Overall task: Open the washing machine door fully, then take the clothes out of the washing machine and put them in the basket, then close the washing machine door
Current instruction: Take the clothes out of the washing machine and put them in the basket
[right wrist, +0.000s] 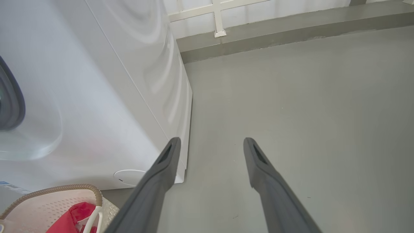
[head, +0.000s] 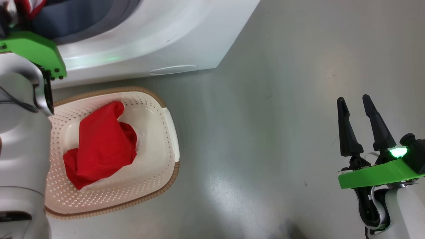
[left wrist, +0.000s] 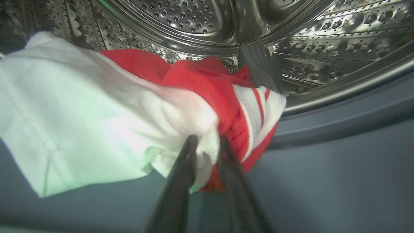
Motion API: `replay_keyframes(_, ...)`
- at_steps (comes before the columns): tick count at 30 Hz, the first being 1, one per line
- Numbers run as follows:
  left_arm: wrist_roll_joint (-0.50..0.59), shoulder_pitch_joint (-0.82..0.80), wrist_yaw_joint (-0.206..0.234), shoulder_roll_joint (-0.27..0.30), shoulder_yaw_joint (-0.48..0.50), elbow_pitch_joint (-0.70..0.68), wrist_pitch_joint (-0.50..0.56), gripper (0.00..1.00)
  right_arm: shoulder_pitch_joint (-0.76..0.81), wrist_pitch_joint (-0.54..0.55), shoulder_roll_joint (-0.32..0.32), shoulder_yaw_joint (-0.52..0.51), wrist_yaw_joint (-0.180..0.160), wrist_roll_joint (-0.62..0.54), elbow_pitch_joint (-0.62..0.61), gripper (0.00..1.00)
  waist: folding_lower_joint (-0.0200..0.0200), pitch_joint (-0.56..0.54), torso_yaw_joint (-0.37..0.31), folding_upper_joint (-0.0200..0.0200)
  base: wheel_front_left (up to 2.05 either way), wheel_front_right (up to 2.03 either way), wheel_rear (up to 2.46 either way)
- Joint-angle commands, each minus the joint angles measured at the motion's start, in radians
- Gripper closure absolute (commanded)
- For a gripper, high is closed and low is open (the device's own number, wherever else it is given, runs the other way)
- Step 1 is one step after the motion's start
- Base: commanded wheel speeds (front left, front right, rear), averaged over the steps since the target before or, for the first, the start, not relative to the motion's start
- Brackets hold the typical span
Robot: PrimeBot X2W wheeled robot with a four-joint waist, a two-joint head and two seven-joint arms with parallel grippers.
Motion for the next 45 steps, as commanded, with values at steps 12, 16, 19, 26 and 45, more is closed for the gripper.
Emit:
replay_keyframes(12, -0.057, 0.147, -0.029, -0.011, 0.060, -0.345, -0.012, 1.00, 0.016, -0.006, -0.019, 0.020, 0.006, 0.007, -0.015, 0.00, 0.0000, -0.052, 0.037, -0.0001, 0.00, 0.00, 0.00)
replay_keyframes(16, -0.081, 0.260, -0.061, -0.047, 0.113, -0.546, -0.012, 1.00, 0.029, -0.006, -0.025, 0.019, 0.006, 0.003, -0.014, 0.00, 0.0000, -0.085, 0.053, -0.0001, 0.00, 0.00, 0.00)
replay_keyframes(19, -0.076, 0.348, -0.081, -0.074, 0.147, -0.693, -0.012, 1.00, 0.041, -0.006, -0.033, 0.018, 0.006, 0.000, -0.013, 0.00, 0.0000, -0.109, 0.069, -0.0001, 0.00, 0.00, 0.00)
replay_keyframes(26, -0.075, 0.490, -0.114, -0.113, 0.195, -0.909, -0.012, 1.00, 0.064, -0.006, -0.043, 0.017, 0.006, -0.005, -0.015, 0.00, 0.0000, -0.145, 0.097, -0.0001, 0.00, 0.00, 0.00)
replay_keyframes(45, -0.150, 0.798, 0.004, -0.120, 0.081, -1.469, -0.012, 1.00, 0.097, -0.006, -0.061, 0.015, 0.006, -0.008, -0.018, 0.00, 0.0000, -0.176, 0.142, -0.0001, 0.00, 0.00, 0.00)
